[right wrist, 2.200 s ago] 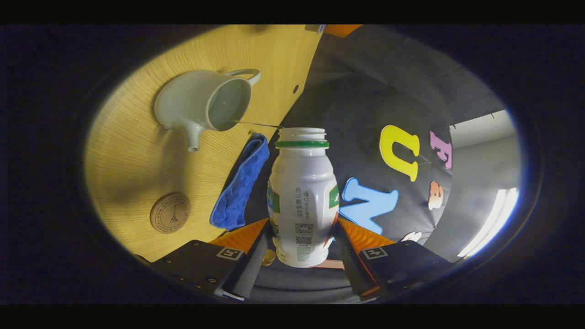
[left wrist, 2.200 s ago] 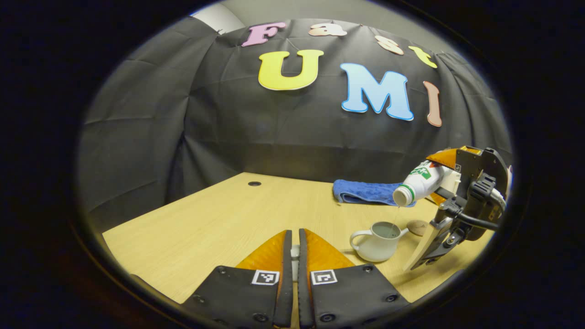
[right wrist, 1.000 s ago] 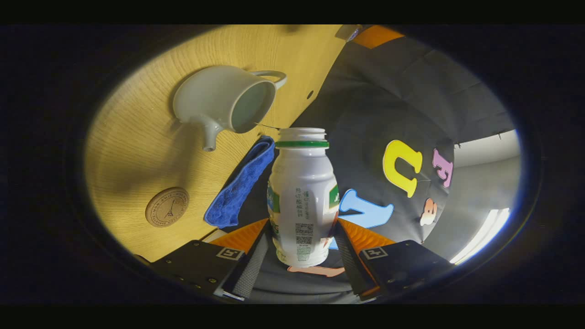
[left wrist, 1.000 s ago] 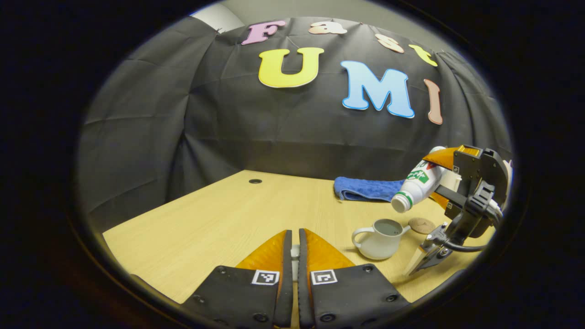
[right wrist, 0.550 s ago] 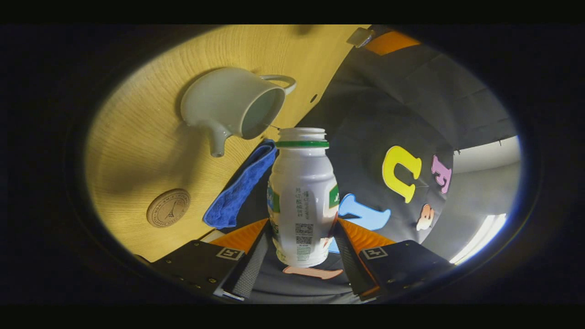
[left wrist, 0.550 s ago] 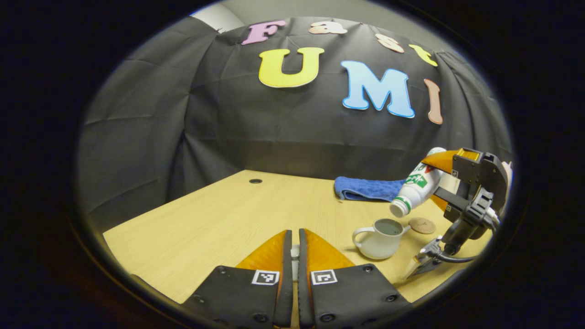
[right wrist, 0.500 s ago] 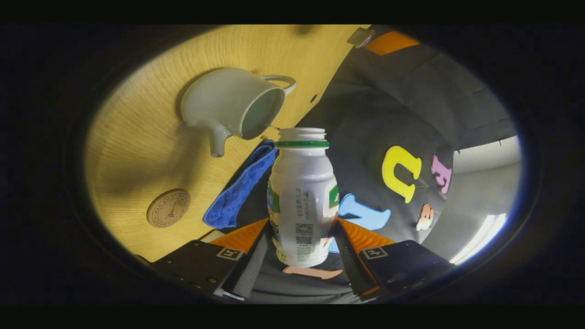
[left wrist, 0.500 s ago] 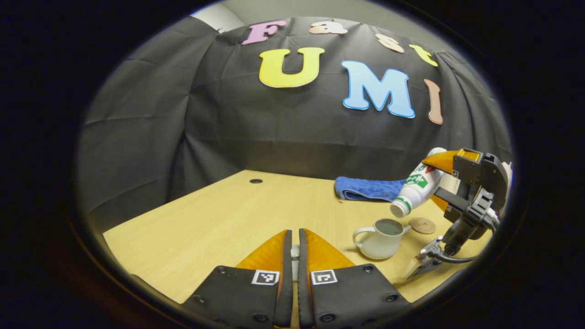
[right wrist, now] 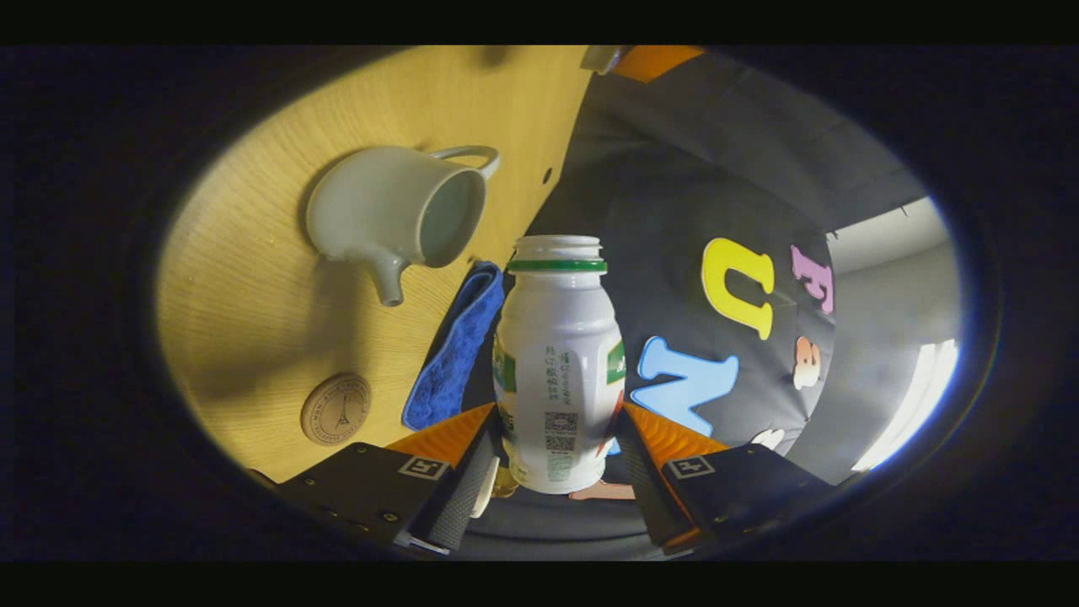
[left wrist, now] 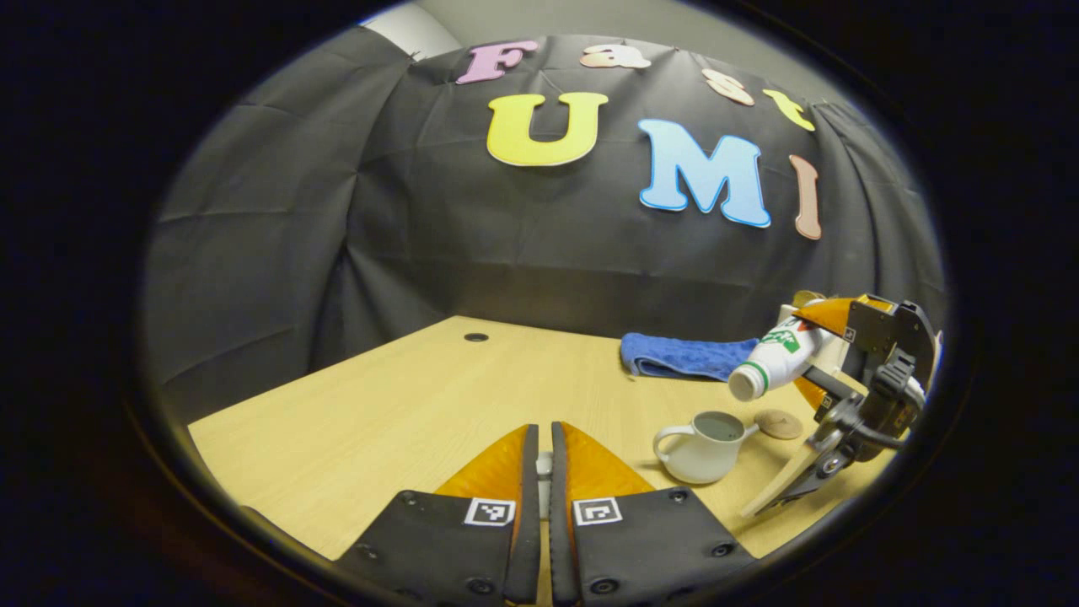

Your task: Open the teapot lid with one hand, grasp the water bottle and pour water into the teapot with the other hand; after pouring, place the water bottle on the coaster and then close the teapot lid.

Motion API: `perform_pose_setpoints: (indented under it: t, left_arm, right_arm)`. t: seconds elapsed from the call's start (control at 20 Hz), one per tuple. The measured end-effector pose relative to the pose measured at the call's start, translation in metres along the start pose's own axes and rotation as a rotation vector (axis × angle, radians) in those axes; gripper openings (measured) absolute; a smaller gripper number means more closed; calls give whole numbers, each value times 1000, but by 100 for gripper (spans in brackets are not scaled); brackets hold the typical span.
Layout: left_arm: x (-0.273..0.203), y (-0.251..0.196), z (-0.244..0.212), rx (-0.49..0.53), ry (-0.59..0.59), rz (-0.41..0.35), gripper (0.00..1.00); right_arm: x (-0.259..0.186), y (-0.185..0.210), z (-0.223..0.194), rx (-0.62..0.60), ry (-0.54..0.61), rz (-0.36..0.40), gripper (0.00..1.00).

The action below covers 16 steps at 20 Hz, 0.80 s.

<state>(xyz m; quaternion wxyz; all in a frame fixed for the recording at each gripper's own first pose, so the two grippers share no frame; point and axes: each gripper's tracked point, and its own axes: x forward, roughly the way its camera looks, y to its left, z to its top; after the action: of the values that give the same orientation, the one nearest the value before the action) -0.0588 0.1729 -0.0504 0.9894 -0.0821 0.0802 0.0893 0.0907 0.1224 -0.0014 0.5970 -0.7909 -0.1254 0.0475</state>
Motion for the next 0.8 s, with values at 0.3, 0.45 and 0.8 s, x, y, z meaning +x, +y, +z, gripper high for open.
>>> perform_pose_setpoints:
  t: [0.3, 0.45, 0.8]
  left_arm:
    - [-2, -8, 2, -5, -12, -18, 11]
    - [-3, -15, 4, -2, -20, -29, 11]
    - [2, -43, 12, 19, -50, -72, 11]
  right_arm:
    - [-13, 14, -11, 408, 83, 52, 79]
    - [-18, 22, -15, 551, 116, 76, 78]
    - [-29, 44, -43, 840, 220, 124, 79]
